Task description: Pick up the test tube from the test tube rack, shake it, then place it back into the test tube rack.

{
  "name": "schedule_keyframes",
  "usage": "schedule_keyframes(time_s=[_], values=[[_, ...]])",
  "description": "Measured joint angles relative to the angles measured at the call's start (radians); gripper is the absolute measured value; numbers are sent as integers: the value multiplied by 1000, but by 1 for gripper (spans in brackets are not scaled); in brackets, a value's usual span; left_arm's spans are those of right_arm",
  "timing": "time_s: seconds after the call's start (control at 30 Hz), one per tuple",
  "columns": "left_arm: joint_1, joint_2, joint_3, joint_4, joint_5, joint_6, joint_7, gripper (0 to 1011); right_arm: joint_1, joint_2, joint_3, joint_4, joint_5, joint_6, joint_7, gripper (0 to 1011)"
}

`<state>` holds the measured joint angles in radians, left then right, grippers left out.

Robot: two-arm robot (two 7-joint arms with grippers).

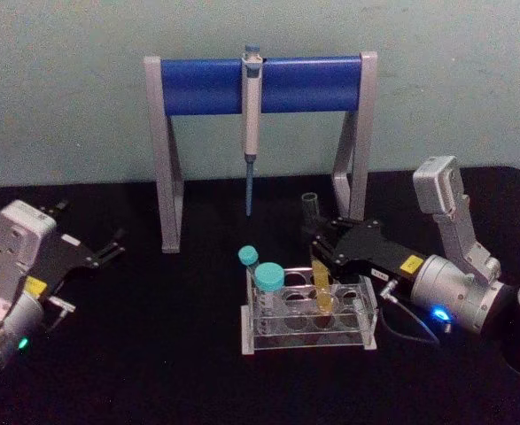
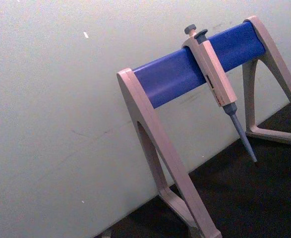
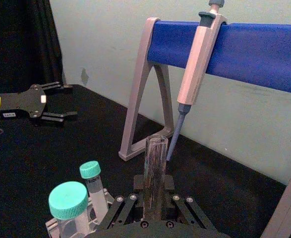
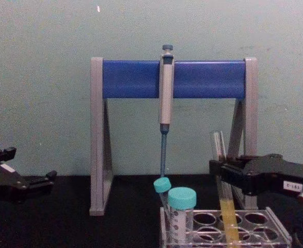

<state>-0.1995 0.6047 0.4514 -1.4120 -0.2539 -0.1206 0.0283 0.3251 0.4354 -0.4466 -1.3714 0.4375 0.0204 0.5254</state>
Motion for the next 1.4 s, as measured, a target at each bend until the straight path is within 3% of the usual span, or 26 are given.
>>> schedule_keyframes(time_s=[0.53,0.77,1.0,1.4], values=[[0,0,0,0,0,0,0,1001,-1,0,1,0,0,-3,0,232],[0,0,0,0,0,0,0,1001,-23,4,23,-20,5,-74,14,230],[0,0,0,0,0,0,0,1001,-42,11,41,-49,17,-110,22,230],[0,0,0,0,0,0,0,1001,-85,21,105,-121,52,-201,26,230]])
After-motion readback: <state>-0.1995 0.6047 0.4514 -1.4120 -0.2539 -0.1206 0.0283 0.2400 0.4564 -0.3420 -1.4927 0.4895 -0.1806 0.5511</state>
